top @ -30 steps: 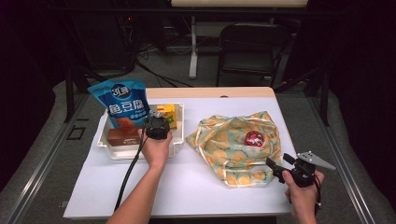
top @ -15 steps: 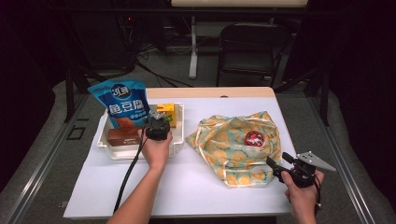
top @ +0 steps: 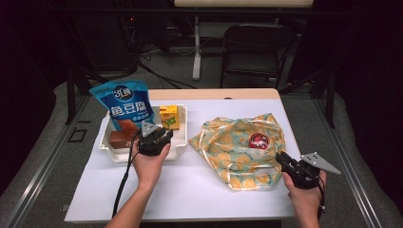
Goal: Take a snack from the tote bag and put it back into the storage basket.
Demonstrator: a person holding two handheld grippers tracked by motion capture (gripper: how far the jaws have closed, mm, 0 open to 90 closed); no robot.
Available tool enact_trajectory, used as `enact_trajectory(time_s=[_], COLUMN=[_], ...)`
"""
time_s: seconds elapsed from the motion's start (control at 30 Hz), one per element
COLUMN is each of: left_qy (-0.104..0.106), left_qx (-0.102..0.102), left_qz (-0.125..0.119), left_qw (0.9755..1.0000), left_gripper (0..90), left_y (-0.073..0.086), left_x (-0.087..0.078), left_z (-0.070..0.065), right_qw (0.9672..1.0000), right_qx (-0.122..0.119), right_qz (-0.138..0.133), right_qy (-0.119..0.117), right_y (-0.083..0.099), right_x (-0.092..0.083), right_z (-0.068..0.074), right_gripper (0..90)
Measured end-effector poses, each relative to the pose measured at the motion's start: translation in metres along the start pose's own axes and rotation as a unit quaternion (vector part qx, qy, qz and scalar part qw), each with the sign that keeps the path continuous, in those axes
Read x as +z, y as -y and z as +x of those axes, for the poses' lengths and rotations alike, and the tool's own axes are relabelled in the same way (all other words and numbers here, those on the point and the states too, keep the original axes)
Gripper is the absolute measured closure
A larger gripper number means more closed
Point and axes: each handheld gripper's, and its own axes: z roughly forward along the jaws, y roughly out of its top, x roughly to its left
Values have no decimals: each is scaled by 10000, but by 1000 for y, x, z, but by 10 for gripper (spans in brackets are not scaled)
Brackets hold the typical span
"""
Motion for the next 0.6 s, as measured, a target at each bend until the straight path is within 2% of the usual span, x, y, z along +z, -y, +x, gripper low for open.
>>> enact_trajectory(time_s=[0.07,0.17,0.27,0.37,0.47,0.53,0.6], left_qy=[97,206,311,398,446,472,445], left_qx=[105,196,235,312,280,281,301], left_qz=[-39,-63,-62,-37,-37,-57,-41], left_qw=[9999,9996,9992,9987,9986,9985,9985], left_gripper=[599,580,573,571,570,571,571], left_y=[1,3,6,10,16,21,25], left_x=[-8,-20,-28,-34,-41,-43,-46], left_z=[-1,-2,-2,-1,0,0,1], right_qw=[10000,9999,9998,9997,9995,9995,9991], right_qx=[-17,-51,-192,-225,-311,-288,-336], right_qz=[41,68,39,32,67,89,105], right_qy=[-55,-78,24,-28,-21,55,252], right_y=[-2,-5,-9,-17,-23,-25,-24], right_x=[0,2,5,10,21,29,38], right_z=[-1,1,6,11,14,15,14], right_gripper=[900,900,900,900,900,900,900])
